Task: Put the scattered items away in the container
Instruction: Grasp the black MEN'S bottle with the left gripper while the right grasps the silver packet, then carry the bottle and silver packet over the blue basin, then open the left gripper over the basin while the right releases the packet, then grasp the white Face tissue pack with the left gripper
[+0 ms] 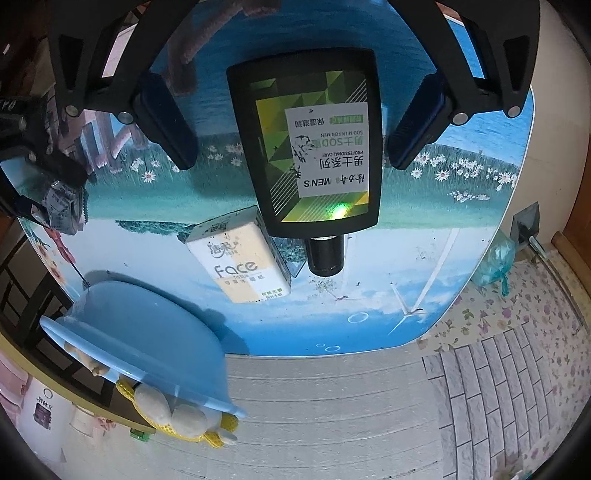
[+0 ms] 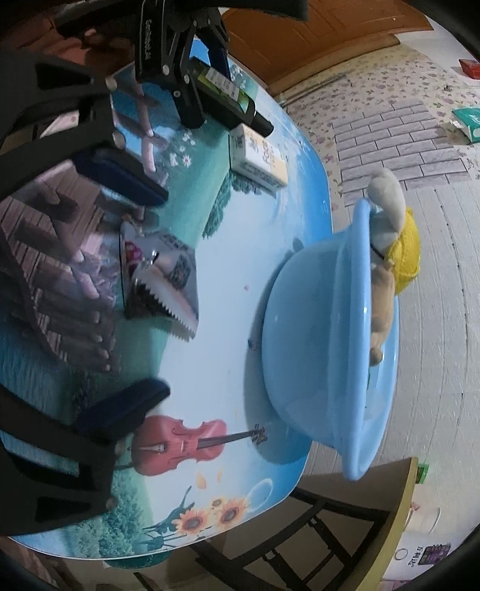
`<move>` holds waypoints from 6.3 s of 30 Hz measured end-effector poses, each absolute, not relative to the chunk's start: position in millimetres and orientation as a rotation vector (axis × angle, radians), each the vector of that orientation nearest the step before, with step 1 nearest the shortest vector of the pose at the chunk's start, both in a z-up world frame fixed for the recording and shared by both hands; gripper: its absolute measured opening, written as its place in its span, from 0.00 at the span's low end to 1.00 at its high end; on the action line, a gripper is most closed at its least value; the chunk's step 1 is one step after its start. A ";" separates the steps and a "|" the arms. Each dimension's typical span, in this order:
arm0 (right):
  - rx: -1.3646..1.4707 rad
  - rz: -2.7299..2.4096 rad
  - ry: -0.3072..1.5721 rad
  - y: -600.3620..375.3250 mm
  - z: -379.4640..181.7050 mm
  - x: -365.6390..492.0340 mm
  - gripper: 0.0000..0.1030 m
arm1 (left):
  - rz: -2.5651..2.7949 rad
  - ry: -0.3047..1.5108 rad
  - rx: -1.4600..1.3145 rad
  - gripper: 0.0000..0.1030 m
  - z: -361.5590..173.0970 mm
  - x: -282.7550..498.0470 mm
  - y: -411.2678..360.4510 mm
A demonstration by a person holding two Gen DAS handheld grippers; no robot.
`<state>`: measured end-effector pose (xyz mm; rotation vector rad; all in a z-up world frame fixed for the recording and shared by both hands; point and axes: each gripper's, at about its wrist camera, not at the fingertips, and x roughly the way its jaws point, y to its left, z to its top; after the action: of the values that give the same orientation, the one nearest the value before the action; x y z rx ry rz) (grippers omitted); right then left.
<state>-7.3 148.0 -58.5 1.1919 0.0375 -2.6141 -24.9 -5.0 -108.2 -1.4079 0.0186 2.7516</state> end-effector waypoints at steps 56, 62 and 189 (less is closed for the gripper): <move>0.870 -2.548 -0.060 151.6 37.3 18.0 0.34 | 2.762 -0.078 -1.015 0.60 12.8 -6.0 16.0; 0.846 -2.569 -0.069 157.3 49.1 6.6 0.34 | 2.756 -0.070 -0.954 0.60 32.5 -18.4 28.4; 1.113 -2.610 -0.127 181.1 5.3 -25.4 0.47 | 2.712 0.079 -1.458 0.57 -97.8 -89.9 40.2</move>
<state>-25.4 181.1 5.3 1.1126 -0.1270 -2.6101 -89.9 40.2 -97.8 -1.4583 0.0793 2.7122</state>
